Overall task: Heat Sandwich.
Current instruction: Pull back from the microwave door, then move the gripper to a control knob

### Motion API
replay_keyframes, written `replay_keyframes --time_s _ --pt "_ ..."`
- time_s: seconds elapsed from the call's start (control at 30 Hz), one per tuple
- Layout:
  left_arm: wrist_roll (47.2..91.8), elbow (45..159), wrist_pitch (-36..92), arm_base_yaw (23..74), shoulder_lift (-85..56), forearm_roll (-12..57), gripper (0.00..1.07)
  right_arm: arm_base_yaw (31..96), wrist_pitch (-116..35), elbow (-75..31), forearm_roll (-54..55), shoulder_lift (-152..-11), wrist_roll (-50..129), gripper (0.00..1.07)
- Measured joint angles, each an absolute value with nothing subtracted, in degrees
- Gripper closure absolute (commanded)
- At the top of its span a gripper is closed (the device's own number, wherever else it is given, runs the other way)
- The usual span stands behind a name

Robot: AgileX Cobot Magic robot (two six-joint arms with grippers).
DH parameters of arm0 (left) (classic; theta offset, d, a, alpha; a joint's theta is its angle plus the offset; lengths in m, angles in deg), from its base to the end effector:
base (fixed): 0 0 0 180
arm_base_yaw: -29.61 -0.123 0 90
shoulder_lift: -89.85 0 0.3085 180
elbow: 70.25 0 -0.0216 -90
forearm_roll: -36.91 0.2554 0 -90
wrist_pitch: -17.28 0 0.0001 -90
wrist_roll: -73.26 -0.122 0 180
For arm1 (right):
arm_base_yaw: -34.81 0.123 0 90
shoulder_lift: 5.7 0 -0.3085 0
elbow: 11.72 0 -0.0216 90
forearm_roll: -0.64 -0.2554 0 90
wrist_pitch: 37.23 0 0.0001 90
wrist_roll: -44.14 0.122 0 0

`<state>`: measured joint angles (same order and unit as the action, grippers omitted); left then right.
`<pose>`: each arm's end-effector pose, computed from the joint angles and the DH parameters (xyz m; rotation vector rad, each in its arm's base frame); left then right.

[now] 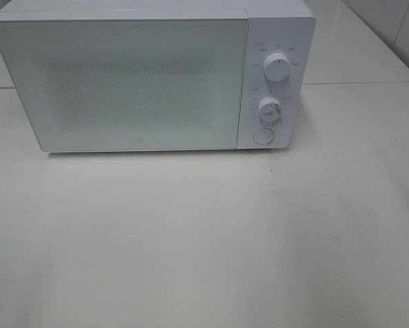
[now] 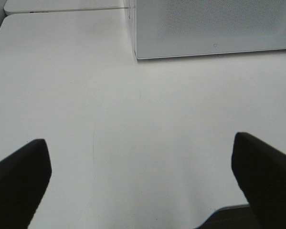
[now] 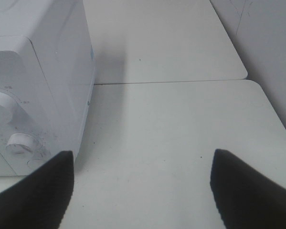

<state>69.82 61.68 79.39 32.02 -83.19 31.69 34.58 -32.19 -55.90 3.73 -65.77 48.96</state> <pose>-0.0015 -0.0098 0.2691 0.1110 2.0395 -0.0977 0.2141 -0.0014 0.3080 0.0360 1.9070 0.0133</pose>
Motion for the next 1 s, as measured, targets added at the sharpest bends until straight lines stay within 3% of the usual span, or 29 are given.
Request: replay_keyframes --time_s 0.17,0.53,0.77,0.93,1.0 --pt "69.82 61.68 79.39 32.02 -83.19 31.69 0.09 34.58 -37.52 -56.19 3.73 -69.78 49.13 0.31" --pt "69.82 61.68 79.39 32.02 -83.19 31.69 0.09 34.58 -67.88 -68.11 3.73 -77.57 49.07 0.31" --pt "69.82 61.68 79.39 32.02 -83.19 31.69 0.09 34.58 -78.89 -72.23 -0.45 -81.87 48.04 0.31" --pt "69.82 61.68 79.39 32.02 -83.19 31.69 0.09 37.50 -83.76 -73.95 -7.32 -84.73 44.14 0.31" --pt "69.82 61.68 79.39 32.02 -83.19 31.69 0.09 42.49 -87.02 -74.87 -11.62 -86.68 39.62 0.31"
